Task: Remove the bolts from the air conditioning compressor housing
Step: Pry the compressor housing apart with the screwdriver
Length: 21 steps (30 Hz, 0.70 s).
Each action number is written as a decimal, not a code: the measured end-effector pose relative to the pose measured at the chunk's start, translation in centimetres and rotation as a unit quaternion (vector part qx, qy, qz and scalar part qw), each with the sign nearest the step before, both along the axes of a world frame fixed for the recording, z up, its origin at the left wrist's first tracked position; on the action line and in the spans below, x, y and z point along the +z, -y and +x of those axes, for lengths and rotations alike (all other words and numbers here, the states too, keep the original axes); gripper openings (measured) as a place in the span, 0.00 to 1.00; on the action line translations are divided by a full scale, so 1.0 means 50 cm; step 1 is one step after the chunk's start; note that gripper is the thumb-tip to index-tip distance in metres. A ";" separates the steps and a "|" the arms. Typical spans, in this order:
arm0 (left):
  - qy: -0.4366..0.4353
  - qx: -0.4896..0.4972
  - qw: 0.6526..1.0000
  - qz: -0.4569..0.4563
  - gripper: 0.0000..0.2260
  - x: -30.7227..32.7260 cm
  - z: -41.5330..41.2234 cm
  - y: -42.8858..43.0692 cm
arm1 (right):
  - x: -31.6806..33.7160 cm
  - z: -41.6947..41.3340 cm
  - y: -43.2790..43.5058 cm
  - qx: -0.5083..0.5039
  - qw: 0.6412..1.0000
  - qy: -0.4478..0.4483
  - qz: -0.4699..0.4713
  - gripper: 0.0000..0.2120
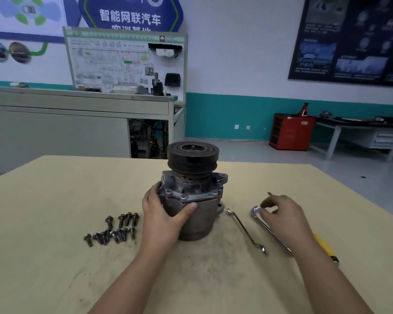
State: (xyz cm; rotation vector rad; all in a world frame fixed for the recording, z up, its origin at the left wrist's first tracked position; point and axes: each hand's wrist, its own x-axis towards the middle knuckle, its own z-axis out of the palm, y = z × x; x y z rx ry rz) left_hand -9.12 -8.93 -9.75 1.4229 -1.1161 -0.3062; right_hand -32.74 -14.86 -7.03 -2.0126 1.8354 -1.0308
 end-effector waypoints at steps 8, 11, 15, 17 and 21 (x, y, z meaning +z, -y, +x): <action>-0.035 -0.030 0.999 -0.013 0.36 0.002 0.002 -0.011 | -0.038 -0.107 0.007 -0.164 0.968 -0.104 0.157 0.17; -0.053 -0.043 0.997 -0.019 0.35 0.002 0.004 -0.015 | -0.046 -0.115 0.006 -0.171 0.967 -0.107 0.154 0.13; -0.061 -0.051 0.997 -0.020 0.35 -0.001 0.006 -0.013 | -0.043 -0.122 0.006 -0.164 0.970 -0.114 0.139 0.07; -0.063 -0.054 0.996 -0.021 0.36 -0.004 0.008 -0.014 | -0.041 -0.120 0.005 -0.150 0.976 -0.100 0.122 0.06; -0.060 -0.058 0.996 -0.020 0.35 -0.007 0.011 -0.017 | -0.036 -0.106 -0.023 -0.061 0.996 0.022 0.055 0.05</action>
